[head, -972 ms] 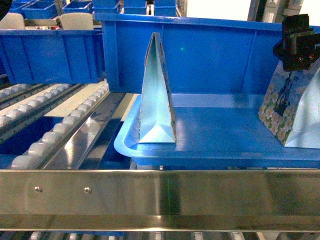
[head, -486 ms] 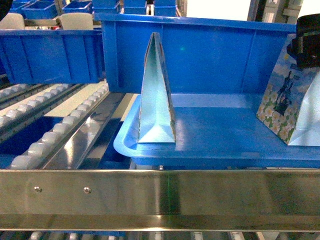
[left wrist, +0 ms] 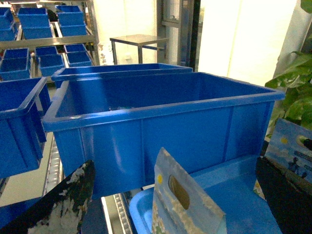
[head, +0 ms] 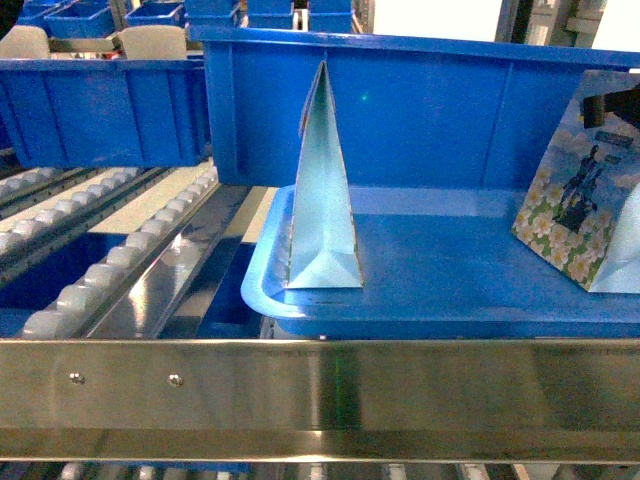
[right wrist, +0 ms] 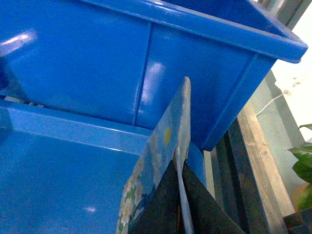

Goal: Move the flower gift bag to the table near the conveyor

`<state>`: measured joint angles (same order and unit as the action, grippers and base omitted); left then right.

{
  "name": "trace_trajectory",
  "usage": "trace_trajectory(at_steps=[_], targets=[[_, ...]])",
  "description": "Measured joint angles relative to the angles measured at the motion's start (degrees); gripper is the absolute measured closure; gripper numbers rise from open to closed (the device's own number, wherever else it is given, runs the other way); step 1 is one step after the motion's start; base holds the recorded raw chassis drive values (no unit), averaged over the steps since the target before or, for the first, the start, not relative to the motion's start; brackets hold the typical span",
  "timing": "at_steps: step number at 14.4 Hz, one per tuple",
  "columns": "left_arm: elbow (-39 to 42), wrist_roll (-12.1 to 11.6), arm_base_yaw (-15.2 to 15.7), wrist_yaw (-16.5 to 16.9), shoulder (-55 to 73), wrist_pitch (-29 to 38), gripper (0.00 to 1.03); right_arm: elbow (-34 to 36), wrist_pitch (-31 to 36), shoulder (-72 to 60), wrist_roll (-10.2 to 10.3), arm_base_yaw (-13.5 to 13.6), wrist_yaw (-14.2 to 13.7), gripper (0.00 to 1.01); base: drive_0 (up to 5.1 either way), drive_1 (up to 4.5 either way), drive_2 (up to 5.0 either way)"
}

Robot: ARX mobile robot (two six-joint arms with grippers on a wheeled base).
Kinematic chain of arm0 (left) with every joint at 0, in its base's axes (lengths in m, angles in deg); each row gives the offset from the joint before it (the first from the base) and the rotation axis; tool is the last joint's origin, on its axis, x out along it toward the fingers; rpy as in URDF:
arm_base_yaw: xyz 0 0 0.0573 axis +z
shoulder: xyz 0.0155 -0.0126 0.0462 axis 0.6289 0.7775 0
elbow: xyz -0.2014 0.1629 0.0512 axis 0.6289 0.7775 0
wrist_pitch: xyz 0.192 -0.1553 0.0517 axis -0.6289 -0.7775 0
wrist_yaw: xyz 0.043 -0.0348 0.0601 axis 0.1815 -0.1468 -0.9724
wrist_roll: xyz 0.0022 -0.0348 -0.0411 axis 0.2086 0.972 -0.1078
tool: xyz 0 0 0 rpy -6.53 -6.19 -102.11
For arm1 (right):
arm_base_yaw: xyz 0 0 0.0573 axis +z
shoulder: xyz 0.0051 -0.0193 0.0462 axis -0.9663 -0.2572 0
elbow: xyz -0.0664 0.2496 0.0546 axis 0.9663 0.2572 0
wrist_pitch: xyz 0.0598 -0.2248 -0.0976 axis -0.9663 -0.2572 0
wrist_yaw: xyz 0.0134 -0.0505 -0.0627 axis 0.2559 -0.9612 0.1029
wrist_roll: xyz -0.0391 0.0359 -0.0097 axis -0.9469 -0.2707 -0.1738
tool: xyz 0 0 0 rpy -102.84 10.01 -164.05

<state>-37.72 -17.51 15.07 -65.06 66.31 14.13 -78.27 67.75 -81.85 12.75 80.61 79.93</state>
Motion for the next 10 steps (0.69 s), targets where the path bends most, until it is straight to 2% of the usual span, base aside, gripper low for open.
trace_trajectory(at_steps=[3,10], targets=[[0.0,0.0,0.0,0.0,0.0,0.0,0.05,1.9,1.9,0.6,-0.2,-0.3,0.5,0.99,0.0,0.0,0.0],[0.0,0.0,0.0,0.0,0.0,0.0,0.05,9.0,5.2,19.9,1.0,0.2,-0.2,0.99,0.0,0.0,0.0]])
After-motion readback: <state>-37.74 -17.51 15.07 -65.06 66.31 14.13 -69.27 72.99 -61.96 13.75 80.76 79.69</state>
